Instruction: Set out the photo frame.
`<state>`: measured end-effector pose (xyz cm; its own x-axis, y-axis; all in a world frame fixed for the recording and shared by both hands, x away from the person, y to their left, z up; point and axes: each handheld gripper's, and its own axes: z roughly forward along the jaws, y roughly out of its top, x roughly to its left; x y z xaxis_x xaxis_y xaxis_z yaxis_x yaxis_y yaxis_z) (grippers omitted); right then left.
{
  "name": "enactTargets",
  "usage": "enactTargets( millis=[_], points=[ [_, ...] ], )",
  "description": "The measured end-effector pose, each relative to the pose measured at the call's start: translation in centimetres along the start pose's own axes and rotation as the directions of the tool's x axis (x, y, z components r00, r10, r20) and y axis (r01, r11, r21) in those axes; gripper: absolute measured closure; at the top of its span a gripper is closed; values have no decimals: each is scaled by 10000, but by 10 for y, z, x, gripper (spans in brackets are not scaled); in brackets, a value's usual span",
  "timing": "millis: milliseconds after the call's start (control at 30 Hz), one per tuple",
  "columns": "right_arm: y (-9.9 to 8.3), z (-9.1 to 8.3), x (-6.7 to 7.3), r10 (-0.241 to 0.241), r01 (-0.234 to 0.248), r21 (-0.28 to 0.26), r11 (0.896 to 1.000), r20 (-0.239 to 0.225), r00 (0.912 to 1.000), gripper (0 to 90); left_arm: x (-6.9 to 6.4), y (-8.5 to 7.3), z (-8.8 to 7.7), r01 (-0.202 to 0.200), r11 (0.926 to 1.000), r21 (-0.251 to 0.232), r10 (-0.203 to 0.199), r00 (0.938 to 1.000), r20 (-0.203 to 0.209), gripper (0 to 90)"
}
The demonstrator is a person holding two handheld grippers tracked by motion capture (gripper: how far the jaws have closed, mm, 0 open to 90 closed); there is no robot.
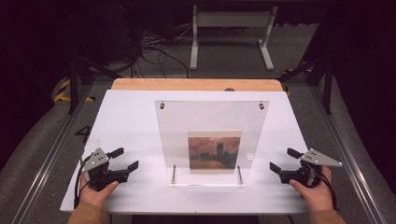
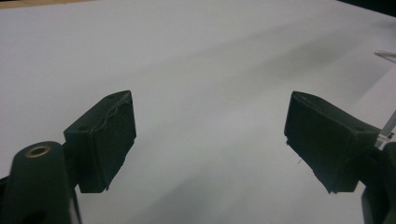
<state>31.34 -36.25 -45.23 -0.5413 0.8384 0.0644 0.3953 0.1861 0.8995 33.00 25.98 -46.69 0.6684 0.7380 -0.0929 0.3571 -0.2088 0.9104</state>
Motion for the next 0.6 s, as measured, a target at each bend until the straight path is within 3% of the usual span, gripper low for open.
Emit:
enactTargets(
  millis=[100,300,600],
  points=[
    [0,1,1,169,-176,245,9995,303,9994,50,-1,0,1,-48,10000,82,48,10000,-11,175],
    [1,5,5,-289,273,606,9978,254,9993,55,-2,1,2,-166,9996,220,167,9999,-30,176],
    [2,6,7,-314,298,738,9968,205,9993,51,-3,2,3,-196,9990,390,193,9998,69,172]
  ],
)
